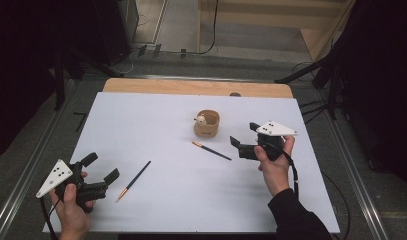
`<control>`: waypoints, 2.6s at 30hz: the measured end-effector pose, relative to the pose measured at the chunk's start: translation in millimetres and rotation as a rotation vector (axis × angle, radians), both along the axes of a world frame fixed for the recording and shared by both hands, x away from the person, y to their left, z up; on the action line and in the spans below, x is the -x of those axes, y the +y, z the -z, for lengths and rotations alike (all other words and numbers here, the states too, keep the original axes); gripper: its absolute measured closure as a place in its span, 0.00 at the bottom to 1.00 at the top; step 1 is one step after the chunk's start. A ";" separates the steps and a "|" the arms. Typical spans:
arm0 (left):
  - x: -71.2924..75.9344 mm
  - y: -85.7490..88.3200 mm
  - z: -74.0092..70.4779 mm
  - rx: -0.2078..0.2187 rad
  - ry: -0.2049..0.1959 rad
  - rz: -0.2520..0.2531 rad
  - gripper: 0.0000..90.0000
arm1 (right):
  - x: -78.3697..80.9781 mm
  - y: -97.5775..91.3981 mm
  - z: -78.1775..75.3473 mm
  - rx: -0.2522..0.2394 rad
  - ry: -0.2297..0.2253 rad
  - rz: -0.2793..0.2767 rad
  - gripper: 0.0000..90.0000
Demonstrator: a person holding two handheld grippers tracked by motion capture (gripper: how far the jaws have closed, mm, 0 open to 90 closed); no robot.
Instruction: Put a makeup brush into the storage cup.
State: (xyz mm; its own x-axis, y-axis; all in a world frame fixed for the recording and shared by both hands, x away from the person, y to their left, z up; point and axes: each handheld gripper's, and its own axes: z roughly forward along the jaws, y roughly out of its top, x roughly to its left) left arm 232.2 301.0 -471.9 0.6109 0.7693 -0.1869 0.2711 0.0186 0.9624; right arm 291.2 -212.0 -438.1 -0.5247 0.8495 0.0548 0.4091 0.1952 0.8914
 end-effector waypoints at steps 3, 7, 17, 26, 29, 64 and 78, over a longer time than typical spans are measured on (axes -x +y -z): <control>0.0 0.0 0.1 0.000 0.000 0.001 0.00 | -3.4 3.8 1.4 0.011 0.011 -0.004 0.17; -0.1 0.1 0.2 0.001 0.000 0.000 0.00 | -9.4 10.2 3.9 0.026 0.026 -0.014 0.17; -0.3 2.0 -0.1 0.002 0.000 -0.005 0.00 | -25.9 26.2 3.8 0.043 0.067 -0.044 0.20; -0.4 2.6 -0.1 0.004 -0.001 -0.005 0.00 | -37.1 39.6 6.1 0.073 0.094 -0.079 0.22; -0.4 3.1 -0.1 0.005 -0.002 -0.005 0.00 | -40.9 45.6 8.0 0.088 0.111 -0.100 0.24; -1.0 3.5 0.2 0.006 0.000 -0.004 0.00 | -74.7 78.7 16.0 0.340 0.363 -0.331 0.72; -0.7 3.2 -0.1 -0.001 -0.002 -0.002 0.00 | -80.5 91.7 23.3 0.460 0.403 -0.411 0.80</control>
